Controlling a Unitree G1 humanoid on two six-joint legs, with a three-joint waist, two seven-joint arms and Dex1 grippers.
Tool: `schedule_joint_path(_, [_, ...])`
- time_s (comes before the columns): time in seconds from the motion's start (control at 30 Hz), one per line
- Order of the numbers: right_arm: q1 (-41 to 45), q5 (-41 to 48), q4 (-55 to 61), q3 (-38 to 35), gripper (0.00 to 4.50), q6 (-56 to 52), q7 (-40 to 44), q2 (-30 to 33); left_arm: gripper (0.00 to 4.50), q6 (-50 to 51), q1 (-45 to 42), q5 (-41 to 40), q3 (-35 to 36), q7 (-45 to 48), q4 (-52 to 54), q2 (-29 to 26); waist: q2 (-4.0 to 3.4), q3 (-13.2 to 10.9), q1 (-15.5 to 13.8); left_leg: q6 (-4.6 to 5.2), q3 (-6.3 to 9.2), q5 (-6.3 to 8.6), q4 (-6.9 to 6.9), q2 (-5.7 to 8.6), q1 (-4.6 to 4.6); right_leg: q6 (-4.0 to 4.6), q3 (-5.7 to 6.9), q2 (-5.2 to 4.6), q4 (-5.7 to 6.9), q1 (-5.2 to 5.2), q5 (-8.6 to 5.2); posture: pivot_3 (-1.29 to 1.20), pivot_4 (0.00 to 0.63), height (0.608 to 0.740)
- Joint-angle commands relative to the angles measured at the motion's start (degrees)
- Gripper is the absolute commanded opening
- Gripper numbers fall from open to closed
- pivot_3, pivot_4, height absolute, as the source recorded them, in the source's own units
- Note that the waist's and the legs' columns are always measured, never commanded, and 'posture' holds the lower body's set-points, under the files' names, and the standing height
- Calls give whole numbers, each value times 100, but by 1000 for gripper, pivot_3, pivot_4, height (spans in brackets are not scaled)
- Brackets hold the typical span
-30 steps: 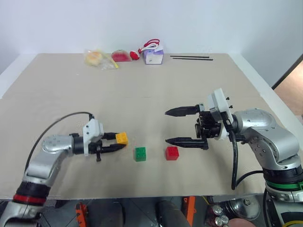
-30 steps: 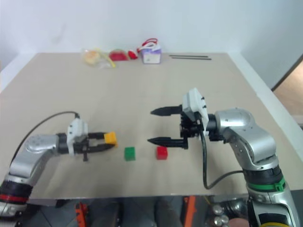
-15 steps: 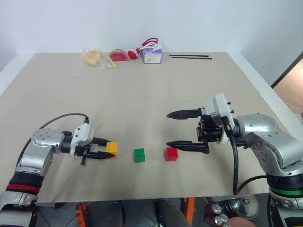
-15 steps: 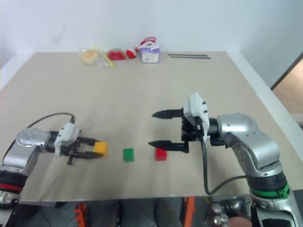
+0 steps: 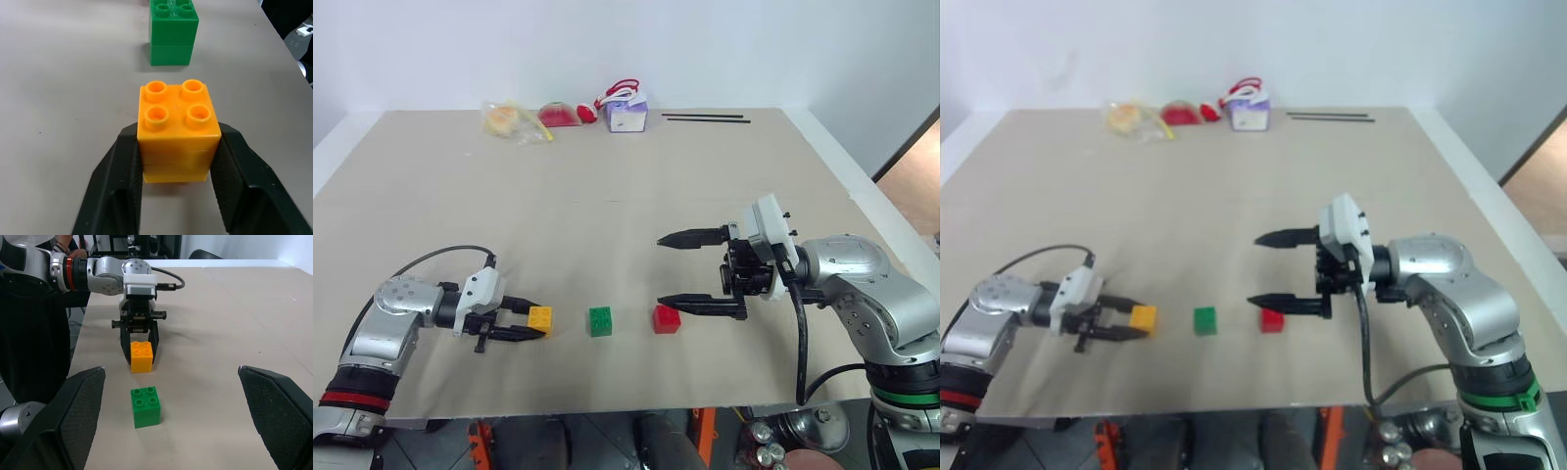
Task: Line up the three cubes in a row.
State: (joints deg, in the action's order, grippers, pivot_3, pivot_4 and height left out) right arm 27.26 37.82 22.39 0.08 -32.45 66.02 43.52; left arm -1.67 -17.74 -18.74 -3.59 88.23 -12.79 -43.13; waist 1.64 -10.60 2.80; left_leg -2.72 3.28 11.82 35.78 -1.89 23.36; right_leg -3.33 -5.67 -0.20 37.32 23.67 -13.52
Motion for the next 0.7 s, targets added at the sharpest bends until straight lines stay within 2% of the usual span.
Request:
schedule_joint_path(0.03, [25,-11,97,-17,4500,86,36,46,3302,-50,20,61,-58,81,60,-107,0,0,-5,0,1,0,0,0,0,0,1,-1,1,0,0,0,150,740])
schedule_joint_path(0.13, [29,-18,76,-24,4500,87,42,45,4337,-134,-20,64,-64,120,41,-99,0,0,-6,0,1,0,5,1,0,0,2,-2,2,-4,0,0,150,740])
schedule_joint_path(0.17, [27,-19,73,-29,4500,84,39,41,4471,-115,-40,45,-56,127,48,-90,0,0,-6,0,1,0,7,1,0,-1,2,-2,2,-4,1,0,150,740])
schedule_joint_path(0.43, [-17,11,38,-101,4500,57,24,46,4471,416,-287,-340,82,96,371,-83,0,0,-5,0,1,0,16,1,0,-2,3,-1,5,-5,5,0,150,740])
schedule_joint_path(0.53, [-94,168,17,-275,4500,-44,-68,21,4471,1281,-477,-778,240,-114,757,-114,0,0,-5,0,2,0,16,1,2,-3,3,-1,6,-6,5,0,150,740])
schedule_joint_path(0.6, [-195,418,17,-534,4500,-178,-296,-82,4471,2078,-674,-1199,497,-680,1003,25,1,0,-6,0,3,0,17,1,2,-4,3,-1,6,-7,4,0,150,740])
schedule_joint_path(0.7, [-407,645,113,-916,4500,-300,-906,-335,4471,3110,-870,-1786,1018,-2055,1353,498,1,0,-6,0,7,0,24,1,1,-8,5,-1,10,-11,5,0,150,740])
